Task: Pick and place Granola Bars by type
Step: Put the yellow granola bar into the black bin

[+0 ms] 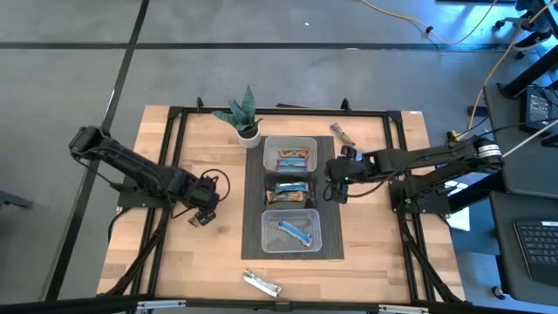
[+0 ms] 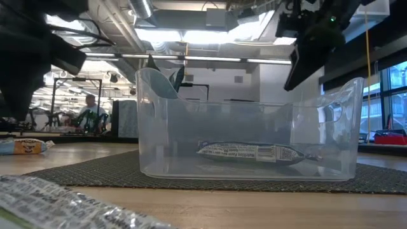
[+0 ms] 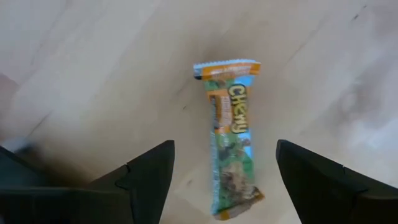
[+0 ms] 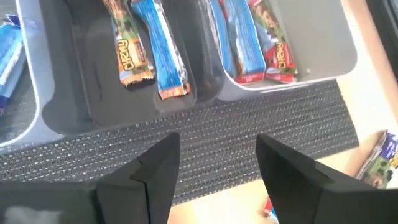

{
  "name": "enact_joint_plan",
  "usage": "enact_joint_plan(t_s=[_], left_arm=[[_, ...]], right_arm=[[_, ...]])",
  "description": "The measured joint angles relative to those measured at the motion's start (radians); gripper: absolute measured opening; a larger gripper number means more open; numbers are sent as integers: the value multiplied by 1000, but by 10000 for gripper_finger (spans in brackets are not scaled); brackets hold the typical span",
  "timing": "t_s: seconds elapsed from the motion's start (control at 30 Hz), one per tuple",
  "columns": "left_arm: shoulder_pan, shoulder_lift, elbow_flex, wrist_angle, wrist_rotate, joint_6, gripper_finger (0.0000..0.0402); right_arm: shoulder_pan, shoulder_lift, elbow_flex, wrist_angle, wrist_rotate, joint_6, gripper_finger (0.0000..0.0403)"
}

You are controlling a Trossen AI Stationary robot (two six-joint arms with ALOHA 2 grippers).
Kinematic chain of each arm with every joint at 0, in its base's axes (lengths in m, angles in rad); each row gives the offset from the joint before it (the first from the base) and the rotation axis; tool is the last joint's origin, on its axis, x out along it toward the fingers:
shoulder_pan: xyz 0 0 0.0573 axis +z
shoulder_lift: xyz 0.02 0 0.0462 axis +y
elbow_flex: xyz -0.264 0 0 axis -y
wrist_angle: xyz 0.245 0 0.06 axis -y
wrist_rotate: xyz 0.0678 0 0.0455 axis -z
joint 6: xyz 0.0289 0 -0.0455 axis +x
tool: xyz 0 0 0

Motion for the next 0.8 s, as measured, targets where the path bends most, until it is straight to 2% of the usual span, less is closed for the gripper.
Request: enact_joint_plan(t_s=[0.17, 0.37, 0.8], left_arm=[[-66, 20, -1, 7, -50, -102, 274], [-113, 99, -2, 58, -50, -122, 271], [-118, 320, 4, 102, -42, -141, 271]], right_arm=[[0, 1, -23, 18, 0, 18, 213], [0, 2, -27, 35, 0, 17, 213], [0, 2, -27, 39, 0, 17, 213]])
